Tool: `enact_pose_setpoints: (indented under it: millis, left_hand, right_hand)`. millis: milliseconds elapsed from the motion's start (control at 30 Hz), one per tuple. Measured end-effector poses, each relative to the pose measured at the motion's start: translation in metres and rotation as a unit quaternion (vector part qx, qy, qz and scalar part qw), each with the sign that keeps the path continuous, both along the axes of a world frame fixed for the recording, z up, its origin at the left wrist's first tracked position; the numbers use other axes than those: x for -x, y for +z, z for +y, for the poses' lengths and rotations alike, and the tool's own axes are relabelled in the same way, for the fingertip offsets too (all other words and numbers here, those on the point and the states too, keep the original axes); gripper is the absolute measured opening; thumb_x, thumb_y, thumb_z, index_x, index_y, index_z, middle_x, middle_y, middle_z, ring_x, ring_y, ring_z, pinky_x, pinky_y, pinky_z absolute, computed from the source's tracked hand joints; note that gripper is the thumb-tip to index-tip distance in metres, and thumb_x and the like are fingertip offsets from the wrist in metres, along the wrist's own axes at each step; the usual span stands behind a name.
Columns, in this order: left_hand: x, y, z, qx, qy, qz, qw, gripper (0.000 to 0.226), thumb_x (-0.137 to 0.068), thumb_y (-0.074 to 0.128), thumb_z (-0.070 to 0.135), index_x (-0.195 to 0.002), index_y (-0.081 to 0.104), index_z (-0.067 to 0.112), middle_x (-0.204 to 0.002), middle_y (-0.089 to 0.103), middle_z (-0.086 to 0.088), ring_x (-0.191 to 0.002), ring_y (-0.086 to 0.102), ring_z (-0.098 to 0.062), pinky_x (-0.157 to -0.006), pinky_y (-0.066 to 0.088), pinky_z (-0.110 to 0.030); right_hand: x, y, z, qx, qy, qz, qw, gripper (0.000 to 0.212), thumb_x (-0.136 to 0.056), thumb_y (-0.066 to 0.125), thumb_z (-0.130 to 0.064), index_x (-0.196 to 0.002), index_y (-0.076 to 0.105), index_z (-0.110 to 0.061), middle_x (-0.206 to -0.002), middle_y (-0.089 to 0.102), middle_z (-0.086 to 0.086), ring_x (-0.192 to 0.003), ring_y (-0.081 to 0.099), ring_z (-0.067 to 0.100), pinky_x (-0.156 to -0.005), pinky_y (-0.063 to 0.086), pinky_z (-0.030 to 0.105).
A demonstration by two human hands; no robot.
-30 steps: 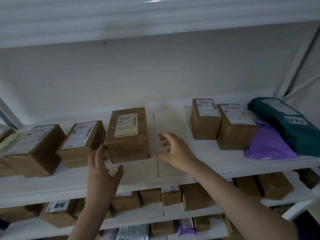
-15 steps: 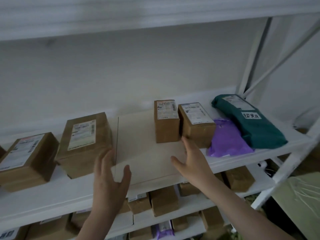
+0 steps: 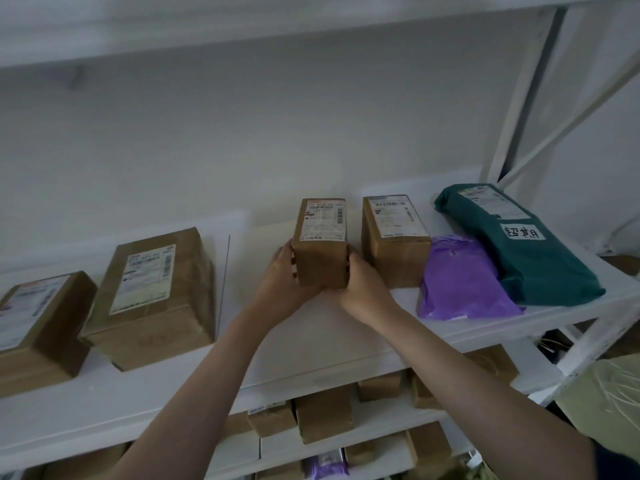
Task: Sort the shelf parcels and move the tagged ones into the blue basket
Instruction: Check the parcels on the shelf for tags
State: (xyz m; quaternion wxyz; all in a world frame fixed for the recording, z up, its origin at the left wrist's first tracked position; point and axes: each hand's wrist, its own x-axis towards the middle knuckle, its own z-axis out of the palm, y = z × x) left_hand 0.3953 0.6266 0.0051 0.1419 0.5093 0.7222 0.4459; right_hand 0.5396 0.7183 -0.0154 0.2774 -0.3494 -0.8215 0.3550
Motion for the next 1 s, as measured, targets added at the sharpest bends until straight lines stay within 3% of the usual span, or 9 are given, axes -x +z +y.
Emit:
enact_pose_setpoints:
  millis: [67, 167, 267, 400, 667, 1000]
  left_hand:
    - [-0.001, 0.004, 0.007, -0.018, 0.003, -0.009, 1.000, 0.072, -0.059, 0.083, 0.038, -0.115, 0.041, 0.054, -0.126, 0.056, 0.008, -0.109, 0.058, -0.003, -0.089, 0.054, -0.028]
    - [-0.003, -0.001, 0.005, -0.045, 0.001, -0.009, 0.999, 0.064, -0.072, 0.083, 0.024, -0.115, 0.044, 0.053, -0.119, 0.055, 0.015, -0.107, 0.056, 0.008, -0.088, 0.052, -0.019]
    - [-0.001, -0.012, -0.016, -0.042, 0.004, 0.016, 0.999, 0.069, -0.075, 0.079, 0.042, -0.135, 0.044, 0.042, -0.130, 0.049, 0.011, -0.116, 0.053, 0.001, -0.095, 0.053, -0.029]
    - [-0.002, -0.020, -0.061, -0.043, 0.005, 0.079, 0.996, 0.077, -0.083, 0.075, 0.033, -0.149, 0.036, 0.026, -0.137, 0.046, 0.007, -0.124, 0.051, -0.003, -0.099, 0.052, -0.031]
    - [-0.018, 0.003, -0.137, -0.158, 0.002, 0.084, 0.984, 0.071, -0.084, 0.075, 0.005, -0.147, 0.043, 0.013, -0.140, 0.051, 0.006, -0.127, 0.055, -0.017, -0.100, 0.051, -0.030]
    - [-0.019, 0.004, -0.156, -0.178, 0.012, 0.082, 0.981, 0.072, -0.083, 0.074, 0.002, -0.147, 0.042, 0.012, -0.143, 0.050, 0.002, -0.129, 0.053, -0.015, -0.100, 0.051, -0.033]
  right_hand:
    - [0.006, 0.000, 0.006, -0.005, 0.003, 0.001, 1.000, 0.068, -0.078, 0.077, -0.034, -0.138, 0.048, -0.021, -0.132, 0.063, 0.000, -0.120, 0.061, 0.018, -0.098, 0.052, 0.037]
    - [0.007, 0.004, 0.007, -0.011, 0.015, 0.012, 1.000, 0.066, -0.078, 0.076, -0.038, -0.137, 0.050, -0.024, -0.129, 0.065, -0.003, -0.117, 0.063, 0.016, -0.096, 0.054, 0.038]
    - [0.000, 0.004, 0.002, -0.029, 0.026, 0.018, 0.999, 0.053, -0.083, 0.076, -0.028, -0.131, 0.056, -0.019, -0.123, 0.067, -0.002, -0.112, 0.064, 0.015, -0.094, 0.055, 0.035]
    - [-0.013, 0.002, -0.019, -0.098, 0.059, 0.038, 0.993, 0.050, -0.087, 0.075, -0.026, -0.133, 0.057, -0.020, -0.126, 0.064, -0.004, -0.117, 0.059, 0.009, -0.096, 0.049, 0.021]
    - [-0.023, 0.015, -0.072, -0.193, 0.088, 0.161, 0.964, 0.060, -0.082, 0.080, -0.018, -0.135, 0.054, -0.007, -0.132, 0.061, 0.000, -0.122, 0.057, 0.007, -0.100, 0.050, 0.023]
    - [-0.019, 0.016, -0.090, -0.191, 0.099, 0.190, 0.958, 0.060, -0.081, 0.081, -0.016, -0.134, 0.054, -0.007, -0.131, 0.061, 0.000, -0.123, 0.057, 0.006, -0.096, 0.054, 0.028]
